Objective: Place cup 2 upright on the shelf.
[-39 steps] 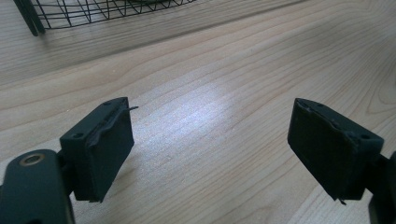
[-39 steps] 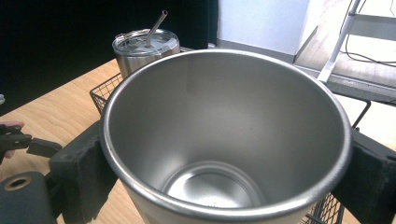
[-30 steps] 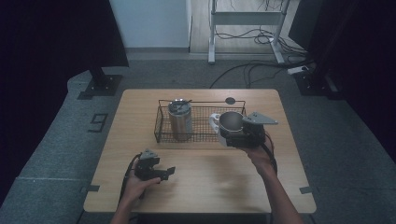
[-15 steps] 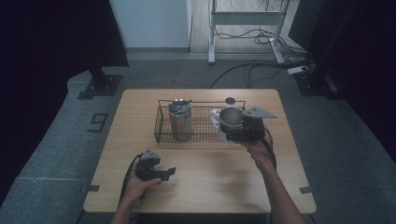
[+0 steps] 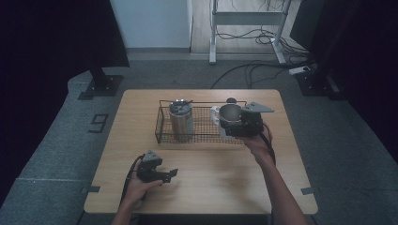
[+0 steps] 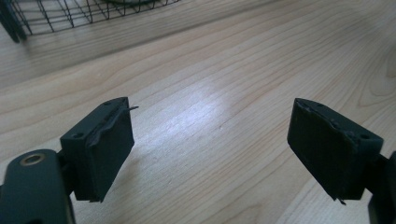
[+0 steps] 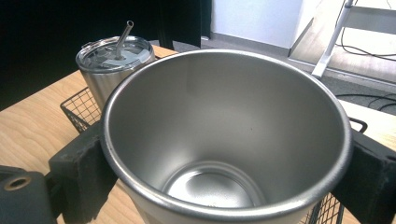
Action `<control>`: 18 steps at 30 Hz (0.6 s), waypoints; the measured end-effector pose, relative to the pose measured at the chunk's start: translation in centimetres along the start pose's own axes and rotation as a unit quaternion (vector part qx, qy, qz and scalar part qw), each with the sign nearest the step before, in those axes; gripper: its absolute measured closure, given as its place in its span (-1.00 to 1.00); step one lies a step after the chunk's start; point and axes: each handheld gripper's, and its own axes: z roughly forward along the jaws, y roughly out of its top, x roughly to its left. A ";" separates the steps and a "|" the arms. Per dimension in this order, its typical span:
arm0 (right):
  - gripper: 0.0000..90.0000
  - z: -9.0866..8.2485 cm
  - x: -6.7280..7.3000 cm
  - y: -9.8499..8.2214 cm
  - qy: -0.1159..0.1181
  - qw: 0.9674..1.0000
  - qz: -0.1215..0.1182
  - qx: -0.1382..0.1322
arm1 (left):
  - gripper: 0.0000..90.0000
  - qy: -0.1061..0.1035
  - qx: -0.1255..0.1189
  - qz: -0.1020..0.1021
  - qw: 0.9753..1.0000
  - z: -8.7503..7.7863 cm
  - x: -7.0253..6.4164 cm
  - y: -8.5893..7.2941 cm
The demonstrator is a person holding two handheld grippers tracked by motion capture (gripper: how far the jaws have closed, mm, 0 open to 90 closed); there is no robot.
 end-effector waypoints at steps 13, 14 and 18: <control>-0.84 1.2 -0.7 0.7 -0.004 1.000 0.004 0.001 | -0.67 0.001 -0.003 0.001 1.000 -0.1 0.1 -0.1; -0.84 1.2 -0.8 0.7 -0.004 1.000 0.005 0.002 | -0.67 -0.001 -0.004 0.001 1.000 -0.1 0.1 -0.1; -0.84 1.5 -1.0 0.8 -0.008 1.000 0.006 0.004 | -0.67 -0.003 -0.005 0.002 1.000 -0.1 -0.2 0.0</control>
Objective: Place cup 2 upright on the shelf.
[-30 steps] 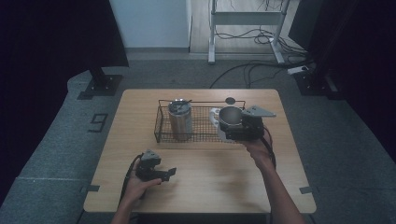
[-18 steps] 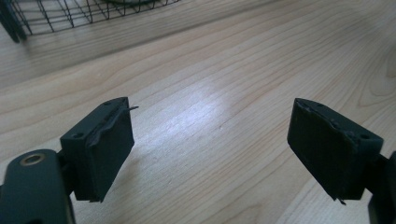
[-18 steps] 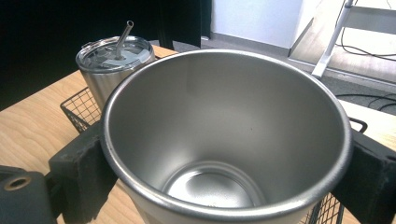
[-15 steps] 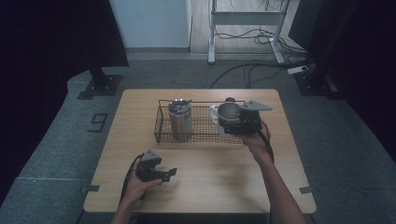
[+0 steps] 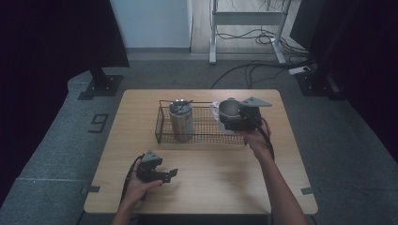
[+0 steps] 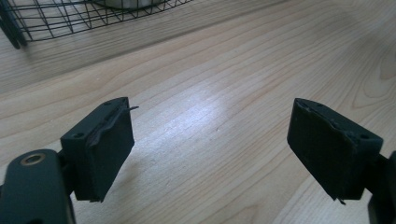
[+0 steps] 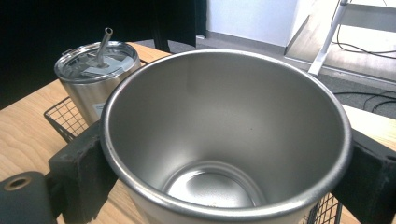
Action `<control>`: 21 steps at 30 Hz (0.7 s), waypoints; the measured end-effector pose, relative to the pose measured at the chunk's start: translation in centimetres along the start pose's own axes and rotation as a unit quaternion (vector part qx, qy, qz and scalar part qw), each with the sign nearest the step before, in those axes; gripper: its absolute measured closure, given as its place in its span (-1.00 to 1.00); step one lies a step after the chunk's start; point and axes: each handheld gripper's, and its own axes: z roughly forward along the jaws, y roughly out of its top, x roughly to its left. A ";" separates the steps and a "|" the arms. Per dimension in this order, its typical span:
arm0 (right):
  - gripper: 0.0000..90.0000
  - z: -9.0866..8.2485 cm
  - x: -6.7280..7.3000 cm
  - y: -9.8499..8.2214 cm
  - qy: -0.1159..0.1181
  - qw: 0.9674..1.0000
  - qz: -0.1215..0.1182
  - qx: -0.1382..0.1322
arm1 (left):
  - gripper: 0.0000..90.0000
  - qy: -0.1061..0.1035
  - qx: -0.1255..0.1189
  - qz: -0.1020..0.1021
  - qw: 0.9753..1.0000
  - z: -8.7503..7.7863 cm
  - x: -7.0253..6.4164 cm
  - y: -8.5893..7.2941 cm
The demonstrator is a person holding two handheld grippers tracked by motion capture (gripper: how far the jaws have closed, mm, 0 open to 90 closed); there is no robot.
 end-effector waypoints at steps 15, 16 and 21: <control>-0.84 1.3 -0.8 0.3 -0.009 1.000 0.009 0.002 | -0.67 -0.004 -0.001 -0.010 1.000 -0.1 0.2 0.0; -0.84 1.4 -0.9 0.3 -0.010 1.000 0.010 0.002 | -0.67 -0.002 0.000 -0.008 1.000 0.0 0.2 0.0; -0.84 2.1 -1.3 0.1 -0.015 1.000 0.012 0.008 | -0.67 0.000 0.003 -0.008 1.000 0.0 0.1 0.0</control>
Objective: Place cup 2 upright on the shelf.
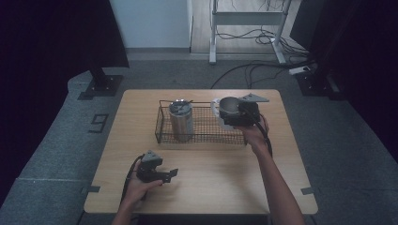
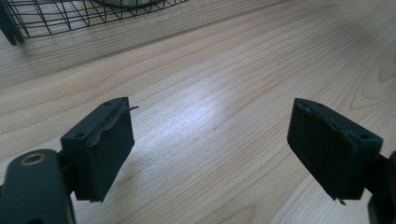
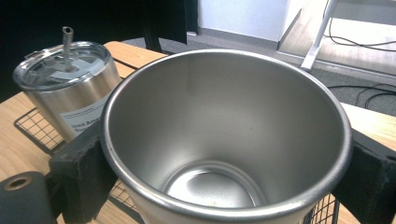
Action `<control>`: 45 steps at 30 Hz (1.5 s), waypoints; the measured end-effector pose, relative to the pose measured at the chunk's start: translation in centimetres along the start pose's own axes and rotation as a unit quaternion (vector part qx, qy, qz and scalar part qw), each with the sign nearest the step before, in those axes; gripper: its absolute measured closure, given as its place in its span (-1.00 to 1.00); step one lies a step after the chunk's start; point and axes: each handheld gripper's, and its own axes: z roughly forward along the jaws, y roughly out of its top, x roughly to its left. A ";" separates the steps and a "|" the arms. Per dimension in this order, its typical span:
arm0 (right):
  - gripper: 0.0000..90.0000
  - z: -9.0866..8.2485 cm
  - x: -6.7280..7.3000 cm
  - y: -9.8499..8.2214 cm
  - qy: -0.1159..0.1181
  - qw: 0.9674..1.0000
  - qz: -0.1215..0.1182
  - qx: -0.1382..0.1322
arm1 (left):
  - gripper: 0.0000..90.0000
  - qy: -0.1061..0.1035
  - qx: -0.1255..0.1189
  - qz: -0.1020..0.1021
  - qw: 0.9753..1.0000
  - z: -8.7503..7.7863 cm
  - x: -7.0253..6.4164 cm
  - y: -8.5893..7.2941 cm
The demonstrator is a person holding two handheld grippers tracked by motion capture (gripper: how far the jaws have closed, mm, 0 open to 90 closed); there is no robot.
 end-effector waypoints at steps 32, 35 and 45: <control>-0.84 3.5 -1.8 -1.0 -0.012 0.999 0.019 0.023 | -0.67 -0.003 0.007 0.000 1.000 0.3 -0.1 -0.1; -0.84 3.8 -1.8 -1.1 -0.011 0.999 0.020 0.026 | -0.67 -0.003 0.009 0.001 1.000 0.3 -0.1 -0.1; -0.84 5.3 -1.9 -1.9 -0.013 0.999 0.018 0.041 | -0.67 -0.005 0.008 -0.002 1.000 0.2 0.0 -0.1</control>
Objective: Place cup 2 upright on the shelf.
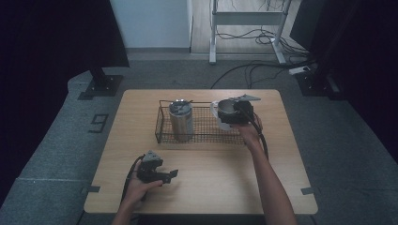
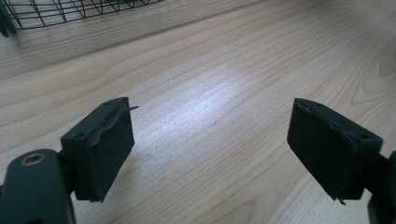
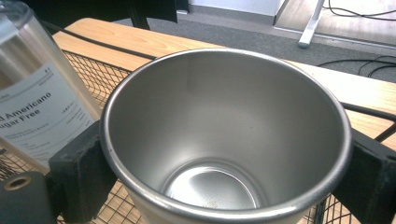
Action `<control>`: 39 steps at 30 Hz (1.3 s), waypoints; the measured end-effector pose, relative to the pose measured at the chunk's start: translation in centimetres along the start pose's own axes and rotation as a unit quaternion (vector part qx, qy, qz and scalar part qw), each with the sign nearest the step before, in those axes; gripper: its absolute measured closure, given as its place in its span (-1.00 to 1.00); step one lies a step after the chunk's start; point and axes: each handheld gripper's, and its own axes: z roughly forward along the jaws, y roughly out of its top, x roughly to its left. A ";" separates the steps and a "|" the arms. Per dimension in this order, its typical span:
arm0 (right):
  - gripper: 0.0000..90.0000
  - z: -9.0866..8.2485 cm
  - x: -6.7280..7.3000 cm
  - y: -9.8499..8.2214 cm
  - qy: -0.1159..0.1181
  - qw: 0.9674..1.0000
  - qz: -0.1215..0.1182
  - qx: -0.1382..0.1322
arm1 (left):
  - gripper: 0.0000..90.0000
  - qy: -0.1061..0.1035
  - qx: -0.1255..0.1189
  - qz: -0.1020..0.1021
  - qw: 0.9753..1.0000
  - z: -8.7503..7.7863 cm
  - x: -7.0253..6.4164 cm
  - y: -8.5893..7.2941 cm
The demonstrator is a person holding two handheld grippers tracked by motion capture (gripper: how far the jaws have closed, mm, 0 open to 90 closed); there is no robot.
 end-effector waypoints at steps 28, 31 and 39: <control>-0.85 1.8 -0.2 -1.7 -0.010 1.000 0.002 0.028 | -0.67 -0.003 0.006 0.007 1.000 0.3 -0.5 -0.1; -0.85 2.0 -0.2 -1.8 -0.013 0.999 -0.002 0.029 | -0.67 -0.004 0.008 0.007 1.000 0.4 -0.5 -0.1; -0.85 2.2 -0.3 -2.0 -0.019 0.999 -0.003 0.035 | -0.67 -0.004 0.009 0.007 1.000 0.5 -0.6 -0.1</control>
